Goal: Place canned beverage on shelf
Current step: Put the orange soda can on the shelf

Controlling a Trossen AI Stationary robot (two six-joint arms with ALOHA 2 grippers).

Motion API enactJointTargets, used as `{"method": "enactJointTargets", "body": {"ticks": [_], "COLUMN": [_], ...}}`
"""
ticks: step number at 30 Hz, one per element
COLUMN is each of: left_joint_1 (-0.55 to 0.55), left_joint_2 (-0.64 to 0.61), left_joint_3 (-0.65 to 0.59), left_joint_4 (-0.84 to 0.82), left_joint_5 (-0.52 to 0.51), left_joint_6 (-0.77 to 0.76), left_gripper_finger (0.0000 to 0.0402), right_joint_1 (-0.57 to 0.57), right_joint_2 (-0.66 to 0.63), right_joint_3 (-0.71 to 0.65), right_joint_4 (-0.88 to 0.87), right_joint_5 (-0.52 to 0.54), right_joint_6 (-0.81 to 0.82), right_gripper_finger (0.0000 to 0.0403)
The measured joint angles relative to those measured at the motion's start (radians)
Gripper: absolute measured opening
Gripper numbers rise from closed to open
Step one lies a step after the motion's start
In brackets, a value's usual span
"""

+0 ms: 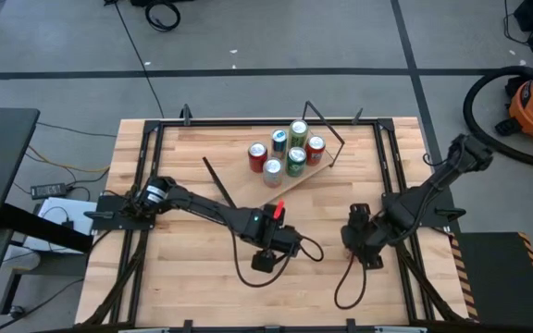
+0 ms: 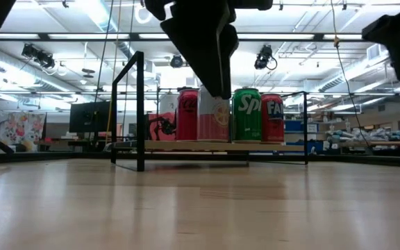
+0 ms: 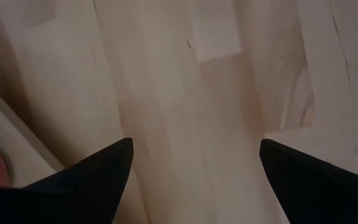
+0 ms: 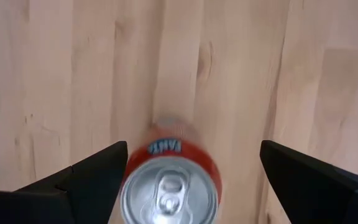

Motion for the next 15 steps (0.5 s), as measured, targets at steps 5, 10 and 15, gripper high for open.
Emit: {"method": "enactJointTargets", "body": {"ticks": [5,10,15], "left_joint_1": [0.006,0.010,0.021], "left_joint_2": [0.000,0.000,0.000], "left_joint_3": [0.000,0.000,0.000], "left_joint_4": [0.015,0.037,0.066], "left_joint_5": [-0.003,-0.002,-0.002], "left_joint_6": [-0.001,-0.028,-0.057], "left_gripper_finger": [0.0362,0.0362,0.0362], "right_joint_1": [0.050,0.084,0.089], "right_joint_2": [0.042,0.068,0.092], "right_joint_3": [0.012,-0.025,-0.067], "right_joint_4": [-0.072,-0.072,-0.046], "right_joint_5": [-0.011,-0.038,-0.047], "right_joint_6": [0.045,0.023,0.005], "right_gripper_finger": [0.0378,0.0378,0.0378]}}
